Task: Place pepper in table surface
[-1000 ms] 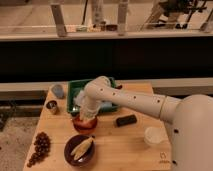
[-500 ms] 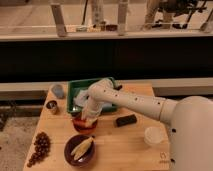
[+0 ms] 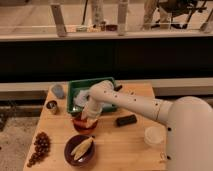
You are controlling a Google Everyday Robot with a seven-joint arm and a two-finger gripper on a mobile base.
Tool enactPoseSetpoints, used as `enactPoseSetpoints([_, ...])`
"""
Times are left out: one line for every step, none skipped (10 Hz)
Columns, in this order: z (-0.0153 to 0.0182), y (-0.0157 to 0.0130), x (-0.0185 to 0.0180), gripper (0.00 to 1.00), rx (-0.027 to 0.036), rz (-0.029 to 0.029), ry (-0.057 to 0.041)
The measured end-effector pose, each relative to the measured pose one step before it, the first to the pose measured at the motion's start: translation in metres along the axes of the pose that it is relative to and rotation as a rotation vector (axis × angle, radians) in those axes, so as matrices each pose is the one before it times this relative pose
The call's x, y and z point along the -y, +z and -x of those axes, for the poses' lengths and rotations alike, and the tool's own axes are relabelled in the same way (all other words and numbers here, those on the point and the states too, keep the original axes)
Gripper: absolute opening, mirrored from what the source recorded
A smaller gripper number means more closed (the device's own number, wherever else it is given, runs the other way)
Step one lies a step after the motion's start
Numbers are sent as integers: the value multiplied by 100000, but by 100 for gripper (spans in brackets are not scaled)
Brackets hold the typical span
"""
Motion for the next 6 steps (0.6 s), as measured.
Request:
enactPoseSetpoints([-310, 600, -94, 50, 548, 948, 490])
enactPoseSetpoints([-246, 517, -59, 48, 302, 863, 179])
enactPoseSetpoints([-241, 565, -51, 37, 522, 1394, 105])
enactPoseSetpoints([-41, 113, 58, 26, 321, 886, -240])
enactPoseSetpoints([16, 49, 99, 19, 155, 462, -410])
enactPoseSetpoints([198, -52, 176, 7, 153, 799, -1087])
